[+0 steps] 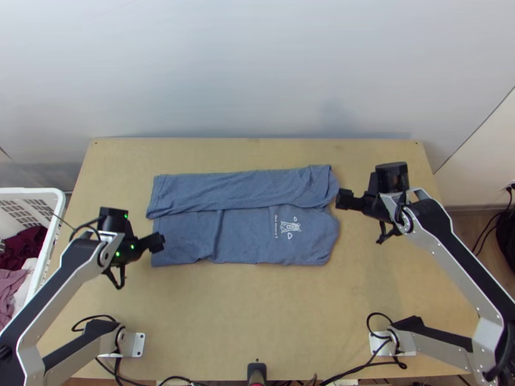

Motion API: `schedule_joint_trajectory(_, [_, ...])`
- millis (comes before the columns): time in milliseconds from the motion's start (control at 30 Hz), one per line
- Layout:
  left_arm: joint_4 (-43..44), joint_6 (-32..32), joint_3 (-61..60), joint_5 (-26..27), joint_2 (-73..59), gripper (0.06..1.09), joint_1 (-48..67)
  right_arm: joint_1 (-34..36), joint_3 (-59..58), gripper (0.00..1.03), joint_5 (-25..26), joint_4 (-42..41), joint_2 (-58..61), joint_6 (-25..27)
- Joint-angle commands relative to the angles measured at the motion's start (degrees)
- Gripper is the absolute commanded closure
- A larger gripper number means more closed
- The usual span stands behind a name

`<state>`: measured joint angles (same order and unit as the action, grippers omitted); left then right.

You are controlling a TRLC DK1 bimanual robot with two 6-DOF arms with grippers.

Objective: Fold the t-shirt

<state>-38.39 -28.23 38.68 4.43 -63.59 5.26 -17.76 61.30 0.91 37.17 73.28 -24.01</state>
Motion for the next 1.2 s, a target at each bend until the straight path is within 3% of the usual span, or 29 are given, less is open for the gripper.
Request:
schedule_joint_trajectory(0, [-2.30,-0.25,-4.93,-1.79,4.27,0.19,2.65,-1.93,-0.04,0.04,-1.35,5.81,-5.16,-0.16])
schedule_joint_trajectory(267, [1.83,-0.95,-6.95,-1.97,3.12,0.20,3.36,-3.69,-2.67,0.05,-2.40,8.10,-7.71,-0.07])
schedule_joint_trajectory(367, [3.85,-1.57,-7.30,-2.05,2.07,0.33,3.53,-4.21,-3.20,0.05,-3.46,8.80,-7.80,-0.07])
schedule_joint_trajectory(500, [4.82,-2.09,-7.30,-2.05,0.22,0.35,4.76,-4.48,-3.99,0.05,-3.90,8.80,-7.80,-0.07])
schedule_joint_trajectory(567, [5.34,-3.15,-7.39,-2.05,-0.83,0.55,5.38,-5.09,-4.87,0.05,-4.33,9.06,-7.80,0.19])
schedule_joint_trajectory(700, [6.58,-3.41,-8.00,-4.16,-1.36,0.73,7.58,-5.71,-6.37,0.05,-5.30,10.12,-8.68,0.37])
schedule_joint_trajectory(833, [8.77,-2.80,-7.65,-9.26,-1.01,1.05,9.86,-6.67,-8.21,0.05,-6.53,11.26,-9.82,0.37])
schedule_joint_trajectory(1167, [6.22,-2.62,-0.62,-9.96,-0.22,1.04,6.87,-10.28,-15.24,0.05,-11.10,12.31,-10.87,-0.51])
